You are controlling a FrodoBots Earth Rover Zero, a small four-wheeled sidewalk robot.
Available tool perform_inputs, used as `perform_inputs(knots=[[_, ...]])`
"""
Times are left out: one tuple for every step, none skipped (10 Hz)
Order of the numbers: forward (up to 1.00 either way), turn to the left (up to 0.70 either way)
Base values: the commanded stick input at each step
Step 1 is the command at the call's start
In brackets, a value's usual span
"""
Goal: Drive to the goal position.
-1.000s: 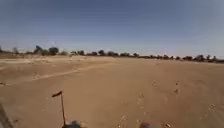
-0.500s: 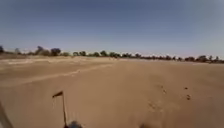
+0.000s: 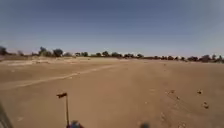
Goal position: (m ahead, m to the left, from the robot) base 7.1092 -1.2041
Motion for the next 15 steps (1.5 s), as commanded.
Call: perform_inputs(knots=[[0.70, 0.00], [0.70, 0.00], [0.70, 0.00], [0.70, 0.00], [0.70, 0.00], [0.70, 0.00], [0.70, 0.00], [0.70, 0.00], [0.70, 0.00], [0.70, 0.00], [0.70, 0.00], [0.70, 0.00], [0.70, 0.00], [0.70, 0.00], [0.70, 0.00]])
